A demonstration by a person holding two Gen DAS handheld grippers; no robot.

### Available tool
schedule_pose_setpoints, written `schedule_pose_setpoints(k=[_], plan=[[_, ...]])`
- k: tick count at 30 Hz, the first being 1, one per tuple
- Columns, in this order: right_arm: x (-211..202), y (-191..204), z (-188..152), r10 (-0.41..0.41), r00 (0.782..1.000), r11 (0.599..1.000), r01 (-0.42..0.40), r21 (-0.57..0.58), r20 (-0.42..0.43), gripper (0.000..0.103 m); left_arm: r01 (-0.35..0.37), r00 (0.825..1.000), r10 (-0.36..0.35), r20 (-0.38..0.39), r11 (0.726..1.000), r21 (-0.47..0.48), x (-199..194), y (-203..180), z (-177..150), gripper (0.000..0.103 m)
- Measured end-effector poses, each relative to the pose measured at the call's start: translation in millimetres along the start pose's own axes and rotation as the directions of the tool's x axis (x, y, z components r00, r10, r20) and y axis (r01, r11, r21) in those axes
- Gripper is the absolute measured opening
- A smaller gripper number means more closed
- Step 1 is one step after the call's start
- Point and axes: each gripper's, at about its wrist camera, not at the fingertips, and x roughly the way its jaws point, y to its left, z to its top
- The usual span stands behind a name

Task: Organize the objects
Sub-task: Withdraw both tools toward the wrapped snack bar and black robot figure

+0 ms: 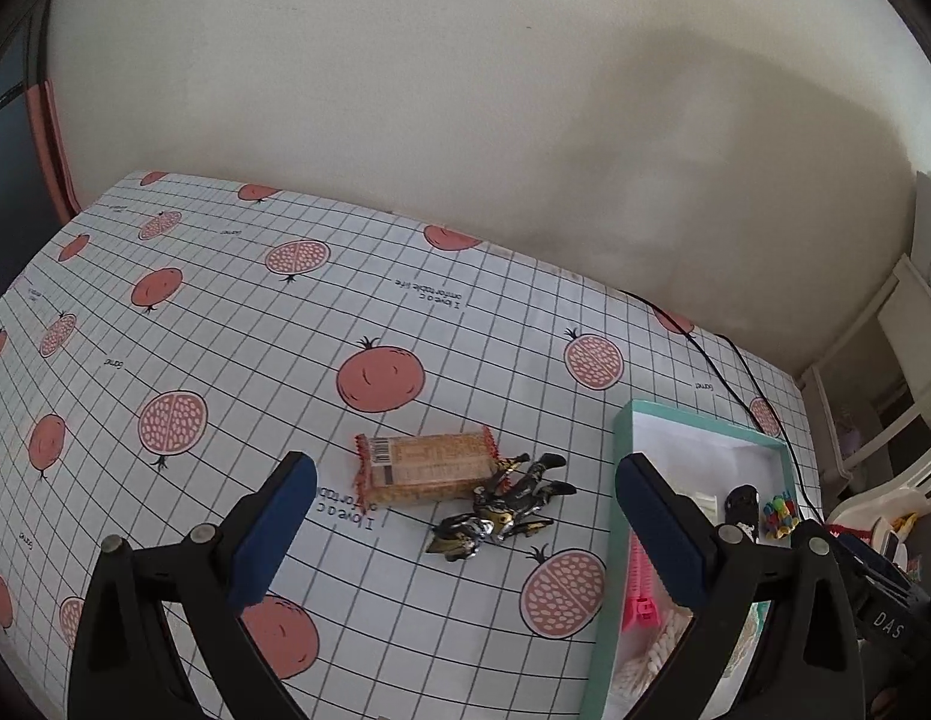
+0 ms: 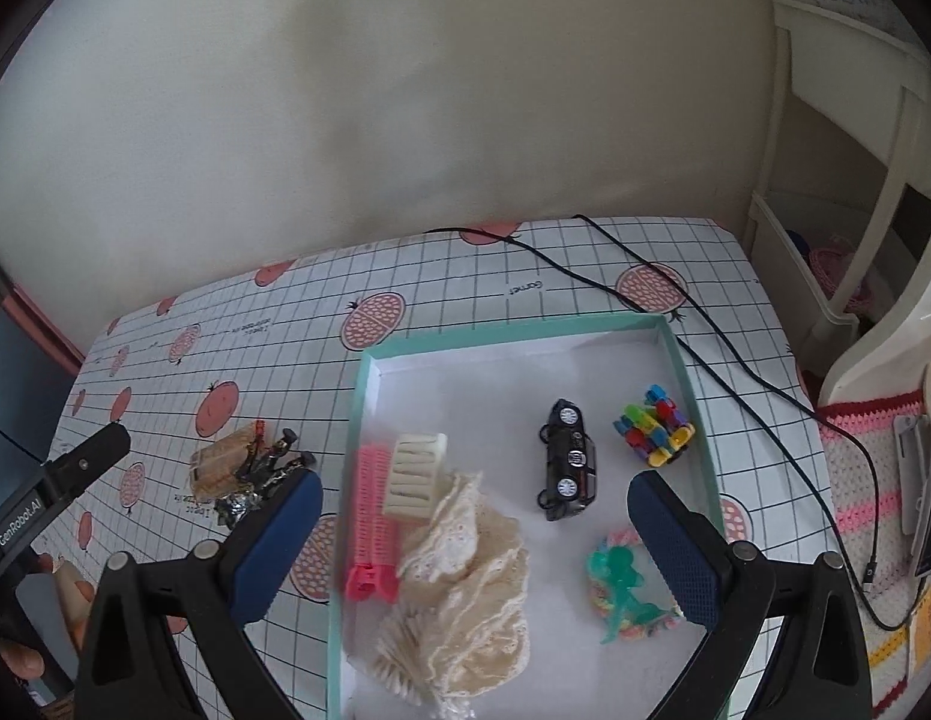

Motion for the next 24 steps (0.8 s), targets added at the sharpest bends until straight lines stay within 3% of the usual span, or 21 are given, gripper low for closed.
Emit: schedule_pose_setpoints(k=[9, 13, 24], plan=[[19.2, 72.2, -1.9, 0.073, 0.997, 0.99, -0.076, -0.116, -0.029, 0.103, -0.044, 0.999, 0.044, -0.002, 0.998, -0.055, 3.1, 52.1, 6.0, 0.1], [33.7, 93.0, -10.0, 0.103, 0.993, 0.986, -0.11, -0.124, -0.058, 0.103, -0.051, 0.999, 0.051, -0.011, 0.998, -0.044, 10.7, 59.5, 5.4, 0.1], [70.8, 128.4, -23.9, 0.099, 0.991, 0.987, -0.109, -0.116, -0.084, 0.103, -0.076, 0.996, 0.074, -0.041, 0.996, -0.04, 34.9, 79.1, 6.9, 0.1]])
